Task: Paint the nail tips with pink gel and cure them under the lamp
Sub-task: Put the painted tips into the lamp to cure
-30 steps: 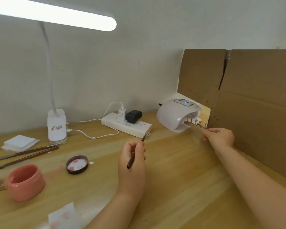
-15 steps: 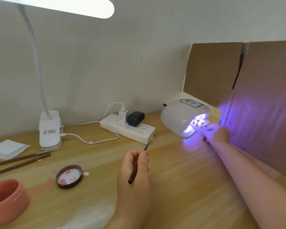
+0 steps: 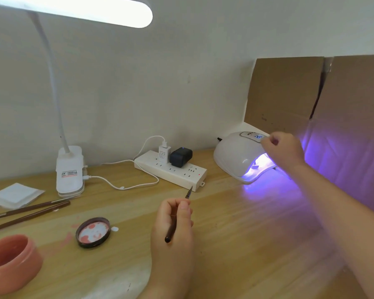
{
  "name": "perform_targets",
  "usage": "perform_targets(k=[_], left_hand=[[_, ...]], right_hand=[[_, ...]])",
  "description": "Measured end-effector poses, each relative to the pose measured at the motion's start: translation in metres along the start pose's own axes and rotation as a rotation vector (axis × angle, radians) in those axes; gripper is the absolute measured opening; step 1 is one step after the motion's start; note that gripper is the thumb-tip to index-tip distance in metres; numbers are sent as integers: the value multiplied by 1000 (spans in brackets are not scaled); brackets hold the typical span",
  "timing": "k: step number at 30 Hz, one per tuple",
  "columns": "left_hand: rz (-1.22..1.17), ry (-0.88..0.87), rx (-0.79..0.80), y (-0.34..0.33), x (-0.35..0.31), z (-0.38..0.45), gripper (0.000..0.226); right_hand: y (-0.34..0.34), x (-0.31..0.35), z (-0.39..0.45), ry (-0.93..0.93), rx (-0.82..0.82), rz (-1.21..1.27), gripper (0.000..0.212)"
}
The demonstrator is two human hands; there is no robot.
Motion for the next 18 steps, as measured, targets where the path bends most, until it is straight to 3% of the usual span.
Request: perform_targets(k=[1, 4, 7, 12, 18], left_hand=[[4, -1, -2, 0, 0, 0, 18], [-2, 5, -10, 1, 0, 0, 18], [-35, 5, -18, 1, 2, 0, 19], [-33, 1, -16, 2, 4, 1, 27], [-27, 5, 16, 0, 1, -1, 20]], right_hand=[[-8, 10, 7, 7, 71, 19, 22], [-40, 20, 25, -33, 312, -234, 51], [-57, 24, 37, -17, 421, -507, 45], [-62, 32, 48, 32, 483, -660, 37], [-61, 24, 41, 31, 477, -578, 27]])
Point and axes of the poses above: each hand's wrist, its own z-axis towards the middle knuckle, its own y-axis out of the back of the hand, x = y × z, the point moved 8 cm from there along z, towards the middle knuckle, and after that the axes turned 2 degrees about -y, right-handed, at the moved point
